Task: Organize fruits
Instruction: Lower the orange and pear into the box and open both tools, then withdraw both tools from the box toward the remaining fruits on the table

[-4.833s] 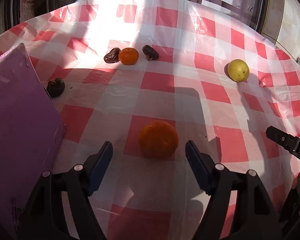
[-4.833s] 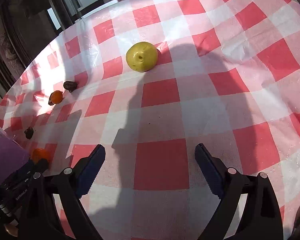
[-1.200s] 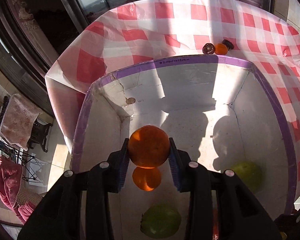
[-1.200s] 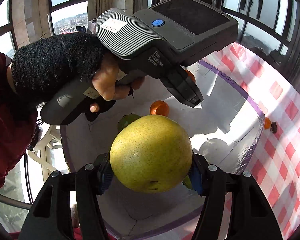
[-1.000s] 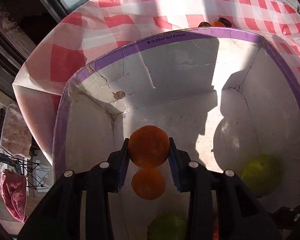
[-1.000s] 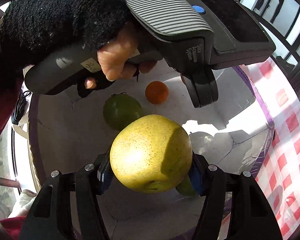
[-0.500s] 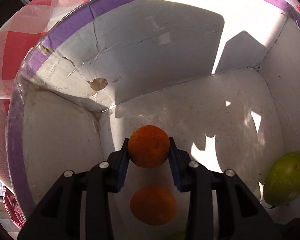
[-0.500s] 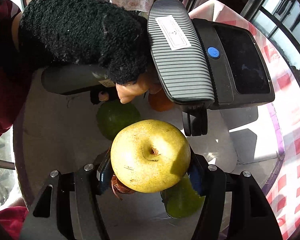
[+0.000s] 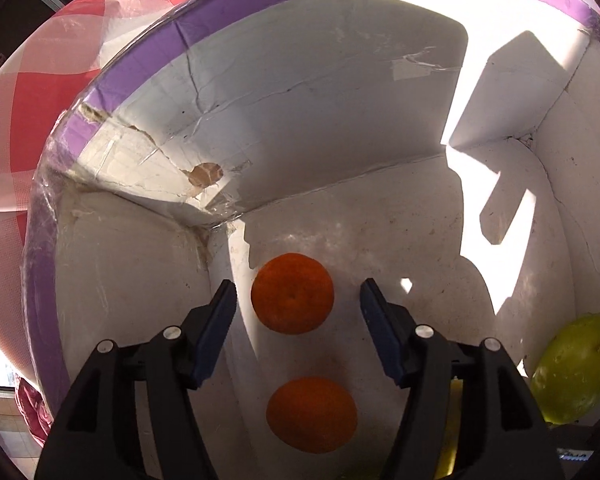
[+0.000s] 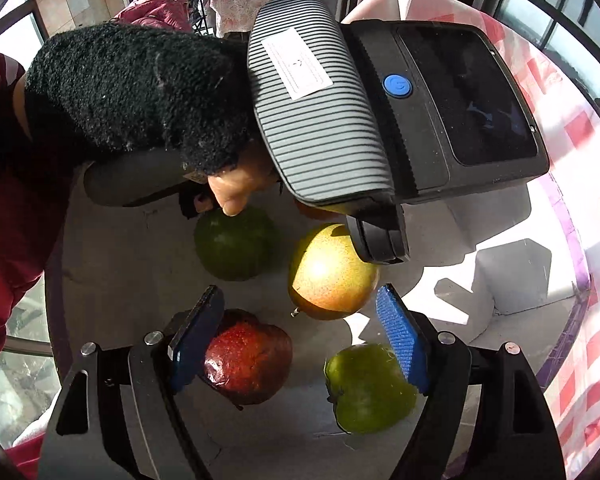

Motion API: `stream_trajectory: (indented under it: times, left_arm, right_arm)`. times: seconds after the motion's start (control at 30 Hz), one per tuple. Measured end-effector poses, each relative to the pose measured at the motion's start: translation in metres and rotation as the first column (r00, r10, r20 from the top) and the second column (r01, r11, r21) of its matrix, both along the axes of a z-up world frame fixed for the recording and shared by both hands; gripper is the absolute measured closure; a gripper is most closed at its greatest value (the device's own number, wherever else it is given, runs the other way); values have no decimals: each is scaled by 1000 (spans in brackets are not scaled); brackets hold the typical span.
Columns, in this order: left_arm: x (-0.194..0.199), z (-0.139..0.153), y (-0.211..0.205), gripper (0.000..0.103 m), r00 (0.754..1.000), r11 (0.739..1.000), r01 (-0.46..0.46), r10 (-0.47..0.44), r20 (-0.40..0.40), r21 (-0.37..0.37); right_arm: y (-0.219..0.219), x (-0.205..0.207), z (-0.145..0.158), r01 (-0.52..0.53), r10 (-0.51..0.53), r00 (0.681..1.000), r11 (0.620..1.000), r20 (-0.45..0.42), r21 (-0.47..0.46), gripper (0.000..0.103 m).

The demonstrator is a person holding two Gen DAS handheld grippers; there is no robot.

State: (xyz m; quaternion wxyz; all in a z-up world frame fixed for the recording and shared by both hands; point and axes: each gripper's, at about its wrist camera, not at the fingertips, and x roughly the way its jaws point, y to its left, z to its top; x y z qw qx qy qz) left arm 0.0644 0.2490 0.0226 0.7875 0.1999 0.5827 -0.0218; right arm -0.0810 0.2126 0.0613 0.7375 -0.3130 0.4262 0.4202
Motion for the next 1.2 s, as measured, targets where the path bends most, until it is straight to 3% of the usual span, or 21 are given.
stream_trajectory:
  times: [0.07,0.17,0.23,0.3,0.37,0.4,0.47,0.53,0.57,0.63,0.7,0.77,0.83,0.9,0.97,1.03,1.1,1.2]
  left_arm:
    - [4,5,-5,24,1000,1000,-17,17,20,17]
    - [0,26,-11,23,996,997,-47,43,82,58]
    - [-4,48,-13,23,986,993,-99,89,140,70]
    - [-10,79,-20,23,952,969,-197,152,266,150]
    - [-21,116,-39,22,889,931,-278,156,431,237]
    - [-29,139,-54,21,841,923,-299,135,524,241]
    - [-52,187,-82,5,733,936,-301,103,673,185]
    - [-75,230,-121,1,614,966,-239,69,786,101]
    - [-86,243,-141,1,574,978,-195,54,817,72]
    - [-98,262,-181,1,544,996,-81,25,839,22]
    - [-104,261,-217,1,545,999,31,19,838,-43]
    - [-108,243,-250,1,578,982,144,14,816,-119]
    - [-109,209,-276,1,640,955,229,-2,768,-188]
    - [-105,167,-294,1,708,937,264,-27,705,-229]
    - [-97,117,-303,1,801,919,270,-50,596,-287]
    - [-91,76,-302,1,858,910,240,-36,512,-338]
    - [-94,39,-301,1,883,918,221,-46,466,-328]
    - [-98,18,-300,1,877,932,227,-69,476,-284]
  right_arm:
    - [-13,-7,8,11,-14,997,999,71,47,25]
    - [-43,-25,29,-10,-12,992,985,128,172,25]
    - [-71,-41,51,-39,-10,986,956,167,291,25]
    - [-107,-55,82,-55,-48,973,902,226,428,21]
    - [-149,-61,106,-47,-125,954,837,273,545,15]
    - [-173,-61,115,-37,-174,942,797,287,604,15]
    - [-217,-48,124,5,-269,924,720,272,694,15]
    - [-268,-36,123,86,-380,902,619,203,780,15]
    - [-292,-21,121,138,-435,887,566,153,813,15]
    - [-336,6,110,262,-544,838,474,46,841,15]
    - [-374,28,88,413,-647,759,386,-77,825,15]
    - [-407,46,67,542,-725,668,317,-170,778,14]
    - [-433,56,45,614,-776,590,250,-225,749,14]
    - [-450,60,26,658,-798,546,221,-255,720,14]
    - [-459,66,16,673,-808,533,224,-252,704,14]
    - [-461,77,6,677,-803,548,265,-231,687,14]
    - [-456,89,2,673,-791,574,306,-213,674,14]
    - [-434,113,1,645,-759,625,372,-181,667,14]
